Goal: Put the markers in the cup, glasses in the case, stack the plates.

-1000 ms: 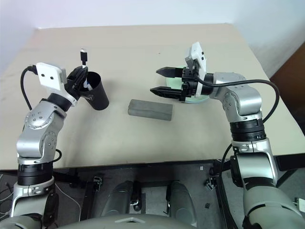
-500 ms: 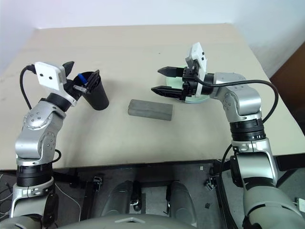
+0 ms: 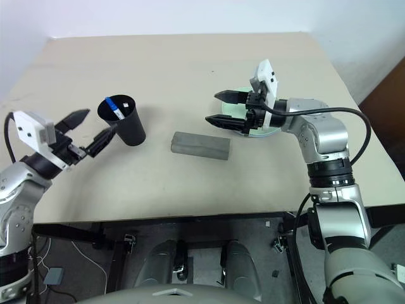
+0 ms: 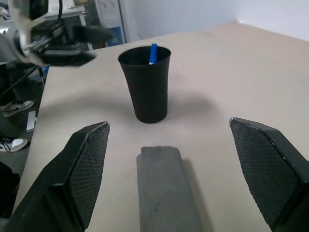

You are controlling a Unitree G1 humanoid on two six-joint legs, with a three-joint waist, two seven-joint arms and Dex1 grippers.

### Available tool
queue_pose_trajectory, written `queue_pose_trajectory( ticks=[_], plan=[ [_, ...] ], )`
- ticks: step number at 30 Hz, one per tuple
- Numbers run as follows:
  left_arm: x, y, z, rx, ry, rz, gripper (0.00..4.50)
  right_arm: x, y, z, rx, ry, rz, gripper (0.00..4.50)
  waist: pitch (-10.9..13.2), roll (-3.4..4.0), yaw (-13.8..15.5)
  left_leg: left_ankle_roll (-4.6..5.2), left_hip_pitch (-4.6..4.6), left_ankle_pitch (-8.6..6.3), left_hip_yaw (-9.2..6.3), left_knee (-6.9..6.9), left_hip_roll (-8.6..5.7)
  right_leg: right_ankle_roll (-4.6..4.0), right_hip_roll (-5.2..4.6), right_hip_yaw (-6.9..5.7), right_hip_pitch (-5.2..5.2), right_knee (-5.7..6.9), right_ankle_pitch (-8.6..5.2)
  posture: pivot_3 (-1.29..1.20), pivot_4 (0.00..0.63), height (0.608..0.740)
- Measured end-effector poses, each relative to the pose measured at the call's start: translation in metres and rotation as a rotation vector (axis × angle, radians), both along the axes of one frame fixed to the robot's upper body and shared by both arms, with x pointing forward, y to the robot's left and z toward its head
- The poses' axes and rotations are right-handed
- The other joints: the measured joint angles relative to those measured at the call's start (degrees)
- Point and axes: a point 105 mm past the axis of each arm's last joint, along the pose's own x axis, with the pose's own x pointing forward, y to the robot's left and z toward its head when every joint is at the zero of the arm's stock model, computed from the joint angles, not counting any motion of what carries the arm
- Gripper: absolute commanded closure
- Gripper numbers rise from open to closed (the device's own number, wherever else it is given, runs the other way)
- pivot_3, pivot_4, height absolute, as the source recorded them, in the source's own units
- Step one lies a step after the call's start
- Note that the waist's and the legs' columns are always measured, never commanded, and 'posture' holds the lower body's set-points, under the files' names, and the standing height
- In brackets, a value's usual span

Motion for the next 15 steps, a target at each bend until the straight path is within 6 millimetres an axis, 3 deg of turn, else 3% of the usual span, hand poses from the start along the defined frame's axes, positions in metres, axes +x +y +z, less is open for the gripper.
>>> queue_pose_trajectory(
  ticks=[5,9,15],
  plan=[
    [-0.011,-0.014,-0.01,-0.029,0.033,-0.151,0.13,-0.003,-0.009,-0.014,0.036,0.05,-0.031,0.31,0.0,0.01,0.0,0.0,0.0,0.0,-0.01,0.0,0.0,-0.01,0.0,0.0,0.0,0.0,0.01,0.0,0.15,0.701],
    [-0.013,-0.015,-0.025,-0.005,0.093,-0.221,0.13,-0.008,-0.018,-0.017,0.025,0.055,-0.049,0.31,0.0,0.01,0.0,0.02,0.01,-0.01,-0.01,0.0,0.03,-0.01,0.02,0.0,-0.01,0.01,0.01,0.0,0.15,0.701],
    [-0.012,-0.014,-0.045,0.039,0.16,-0.272,0.13,-0.013,-0.039,-0.04,-0.059,0.071,-0.115,0.31,0.0,0.01,0.0,0.07,-0.01,-0.04,0.0,-0.01,0.01,-0.02,0.0,0.0,-0.03,-0.03,0.01,0.0,0.15,0.701]
  ],
)
